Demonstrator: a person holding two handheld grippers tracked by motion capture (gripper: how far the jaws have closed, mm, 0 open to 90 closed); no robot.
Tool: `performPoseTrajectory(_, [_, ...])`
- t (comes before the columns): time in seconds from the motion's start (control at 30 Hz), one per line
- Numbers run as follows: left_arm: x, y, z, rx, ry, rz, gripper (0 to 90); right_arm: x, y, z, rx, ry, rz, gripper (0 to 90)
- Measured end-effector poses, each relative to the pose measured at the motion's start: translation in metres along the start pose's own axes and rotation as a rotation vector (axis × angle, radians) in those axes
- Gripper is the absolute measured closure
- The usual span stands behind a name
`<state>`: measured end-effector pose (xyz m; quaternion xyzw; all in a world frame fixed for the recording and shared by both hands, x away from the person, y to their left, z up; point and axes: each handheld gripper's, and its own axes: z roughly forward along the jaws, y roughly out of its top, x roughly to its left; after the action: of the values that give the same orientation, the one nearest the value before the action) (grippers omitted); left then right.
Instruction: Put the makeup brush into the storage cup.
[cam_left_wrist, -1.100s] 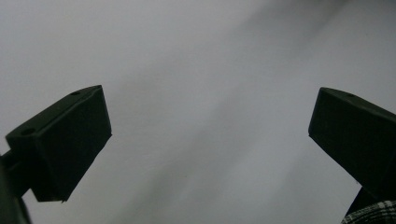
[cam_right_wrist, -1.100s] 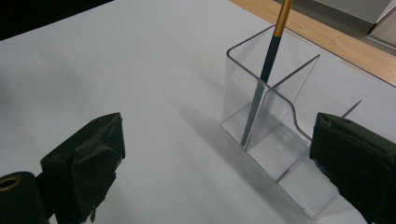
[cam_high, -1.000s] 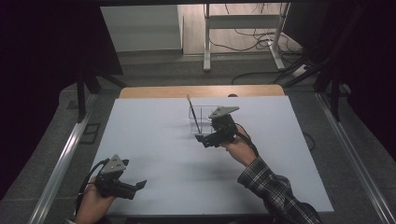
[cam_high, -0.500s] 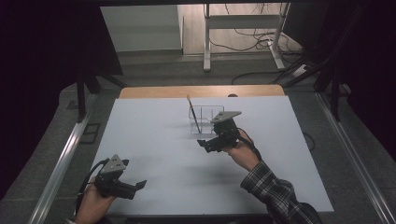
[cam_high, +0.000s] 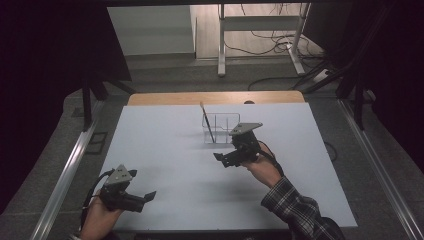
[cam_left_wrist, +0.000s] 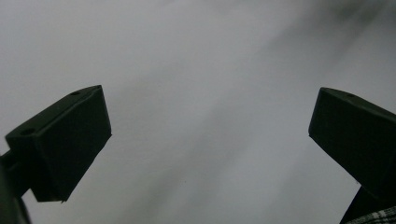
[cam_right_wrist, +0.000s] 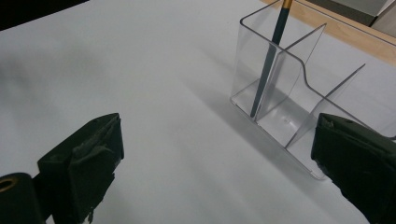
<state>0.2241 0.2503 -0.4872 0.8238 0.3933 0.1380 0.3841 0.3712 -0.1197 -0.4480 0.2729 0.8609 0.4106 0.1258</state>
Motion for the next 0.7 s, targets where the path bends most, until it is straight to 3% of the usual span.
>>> performPoseTrajectory(0.7, [0.001, 0.000, -0.002, -0.024, -0.013, -0.018, 0.0, 0.002, -0.012, -0.018, -0.007, 0.000, 0.008, 1.9])
